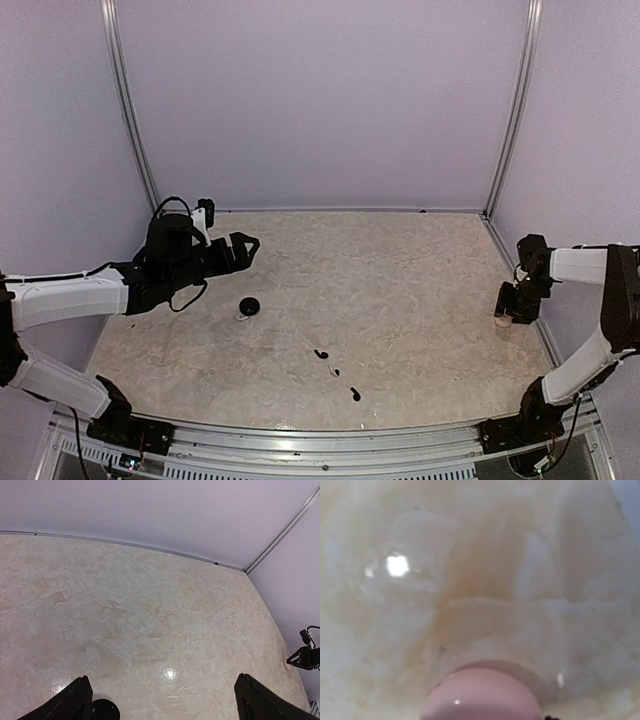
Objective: Insert the wireless bluetooth earbuds into the charging case
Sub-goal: Pick up the charging case from the corner of the board, then pass from the right arm to the left
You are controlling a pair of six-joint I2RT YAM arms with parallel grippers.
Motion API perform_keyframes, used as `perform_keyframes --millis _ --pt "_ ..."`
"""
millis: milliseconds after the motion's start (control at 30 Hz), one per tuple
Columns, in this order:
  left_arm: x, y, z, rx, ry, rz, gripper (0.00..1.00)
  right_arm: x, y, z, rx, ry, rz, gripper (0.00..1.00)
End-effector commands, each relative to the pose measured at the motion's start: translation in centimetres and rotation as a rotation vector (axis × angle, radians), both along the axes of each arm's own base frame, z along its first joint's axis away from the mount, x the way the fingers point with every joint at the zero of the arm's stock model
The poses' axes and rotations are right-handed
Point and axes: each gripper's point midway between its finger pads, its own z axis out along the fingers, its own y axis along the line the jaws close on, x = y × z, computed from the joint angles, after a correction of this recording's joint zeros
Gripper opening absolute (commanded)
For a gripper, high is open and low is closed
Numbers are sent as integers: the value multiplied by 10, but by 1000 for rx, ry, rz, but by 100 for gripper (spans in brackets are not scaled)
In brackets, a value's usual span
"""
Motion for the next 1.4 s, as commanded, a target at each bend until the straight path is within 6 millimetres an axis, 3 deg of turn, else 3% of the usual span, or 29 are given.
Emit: perform_keyframes --millis 0,233,733,967,1167,1367 --pt "-1 0 5 -29 -12 -9 99 3 10 -9 65 -6 48 48" --pt "-3 0 7 -43 -11 -17 99 14 35 -9 57 -12 183 43" --pt "-7 -4 15 -58 -14 -43 99 43 165 -10 81 -51 704 54" --pt "-9 -4 16 -48 -11 -51 99 67 215 0 27 -110 875 41" --pt "-15 -10 12 -39 -29 -97 99 77 247 20 72 -201 991 39" --pt "-31 -20 15 -91 -80 -191 99 77 265 44 129 -287 1086 19"
